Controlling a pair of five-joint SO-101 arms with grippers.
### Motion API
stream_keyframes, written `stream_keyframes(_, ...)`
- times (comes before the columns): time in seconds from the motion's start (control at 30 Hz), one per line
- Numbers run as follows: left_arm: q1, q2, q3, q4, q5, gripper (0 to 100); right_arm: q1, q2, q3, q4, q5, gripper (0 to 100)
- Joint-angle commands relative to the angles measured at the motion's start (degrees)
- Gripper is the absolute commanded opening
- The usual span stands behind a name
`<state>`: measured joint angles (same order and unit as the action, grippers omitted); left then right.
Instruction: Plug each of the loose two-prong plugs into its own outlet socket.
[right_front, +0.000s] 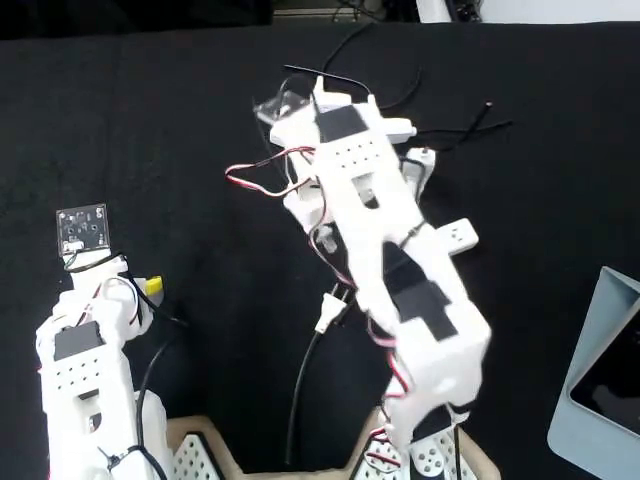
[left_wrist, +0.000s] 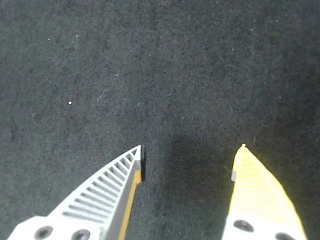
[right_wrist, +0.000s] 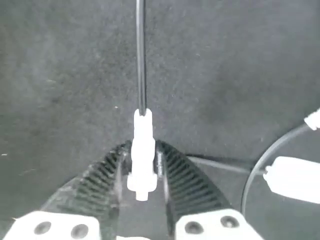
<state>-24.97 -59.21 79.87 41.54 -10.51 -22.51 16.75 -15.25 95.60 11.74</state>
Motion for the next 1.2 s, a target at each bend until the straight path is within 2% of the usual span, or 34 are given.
stream_keyframes(0.0, 0.0, -0.9, -0.9, -1.1, 0.1, 29, -2.6, -10.6, 6.5, -1.9, -4.4, 1.1)
stream_keyframes(0.1, 0.0, -1.0, -2.2, -1.1, 1.0, 29, -4.7, -18.4, 16.5, -8.6, -6.8, 1.1)
stream_keyframes(0.33, 0.7, -1.0, -9.1, -1.1, 10.4, 29, -9.3, -36.1, 40.0, -30.1, -9.7, 1.1)
stream_keyframes(0.57, 10.2, -0.8, -14.0, -2.0, 15.6, 29, -9.7, -46.5, 52.0, -45.2, -12.7, 1.1)
stream_keyframes(0.8, 17.7, -0.3, -12.3, -13.3, 18.2, 29, -13.9, -51.4, 61.5, -54.3, -13.1, 1.1)
stream_keyframes(1.17, 26.7, -0.9, -11.4, -13.7, 17.9, 29, -16.3, -59.3, 70.5, -61.1, -13.1, 1.1)
